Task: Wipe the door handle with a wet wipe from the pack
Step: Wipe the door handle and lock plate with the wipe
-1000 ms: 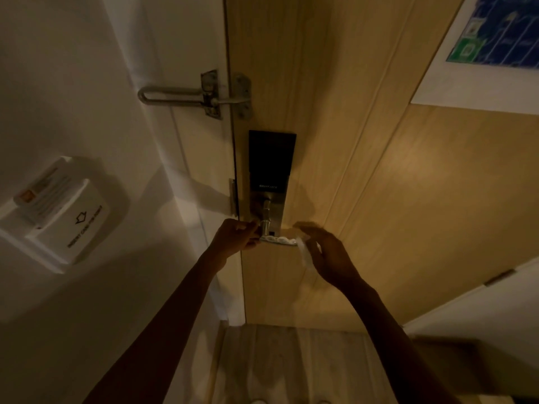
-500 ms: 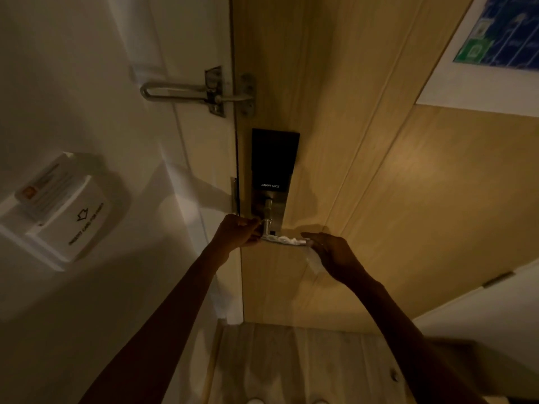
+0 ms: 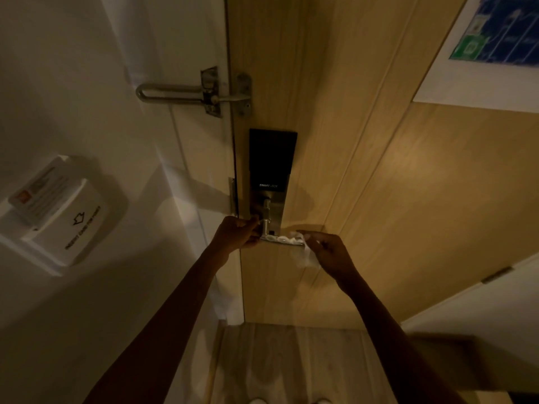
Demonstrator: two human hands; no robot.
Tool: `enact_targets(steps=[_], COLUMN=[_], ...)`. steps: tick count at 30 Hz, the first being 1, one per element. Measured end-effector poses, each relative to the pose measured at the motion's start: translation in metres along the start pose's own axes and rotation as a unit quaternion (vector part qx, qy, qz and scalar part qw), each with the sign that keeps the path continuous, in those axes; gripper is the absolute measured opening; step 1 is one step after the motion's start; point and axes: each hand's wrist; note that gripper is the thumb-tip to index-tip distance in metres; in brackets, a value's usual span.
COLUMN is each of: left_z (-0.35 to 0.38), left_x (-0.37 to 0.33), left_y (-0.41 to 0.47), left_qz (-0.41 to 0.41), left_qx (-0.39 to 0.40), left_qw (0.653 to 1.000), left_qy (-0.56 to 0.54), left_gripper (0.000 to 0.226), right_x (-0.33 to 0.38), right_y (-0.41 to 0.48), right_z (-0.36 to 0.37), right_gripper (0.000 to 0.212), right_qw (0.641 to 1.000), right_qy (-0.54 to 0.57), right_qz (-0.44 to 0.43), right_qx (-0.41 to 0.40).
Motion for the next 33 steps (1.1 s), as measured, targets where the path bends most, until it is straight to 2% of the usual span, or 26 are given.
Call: enact_targets(steps=[2, 6, 11, 17, 26, 31, 33], left_z=[0.0, 0.0, 0.0, 0.0, 0.002, 0.003, 0.004], left_x=[0.0, -0.002, -0.002, 0.0, 0.001, 0.0, 0.0], left_y=[0.0, -0.002, -0.004, -0.002, 0.0, -0.001, 0.0], left_qz=[-0.001, -0.004, -0.005, -0.001, -0.011, -0.004, -0.008], left_qx=[0.0, 0.001, 0.004, -0.002, -0.007, -0.008, -0.01], left_qw=[1.0, 1.0, 1.0, 1.0, 1.0, 1.0, 1.0], left_qy=[-0.002, -0.005, -0.012, 0.001, -0.002, -0.005, -0.009], left_gripper=[0.024, 0.026, 0.027, 0.034, 0.037, 0.039, 0.039], right_x=[0.002, -0.006, -0.009, -0.012, -0.01, -0.012, -0.008], right_y=[-0.003, -0.007, 0.004, -0.011, -0.003, -0.006, -0.005], right_z=[0.004, 0.0, -0.01, -0.005, 0.002, -0.005, -0.006], right_gripper=[0.026, 0.023, 0.02, 0.023, 0.017, 0.013, 0.015], right_qw=[0.999, 0.998, 0.998, 0.987, 0.993, 0.987, 0.986], right_qy=[0.037, -0.005, -0.01, -0.049, 0.034, 0.044, 0.06], right_qz=[0.023, -0.06, -0.06, -0.145, -0.092, -0.087, -0.085], right_qx=[-0.004, -0.024, -0.018, -0.05, -0.068, -0.13, -0.13])
Point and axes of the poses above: each hand's wrist, its own y-axis towards the middle knuckle, its own z-axis out of the palm, x = y × z, and after that the axes turned 13 degrees about -x, right-handed
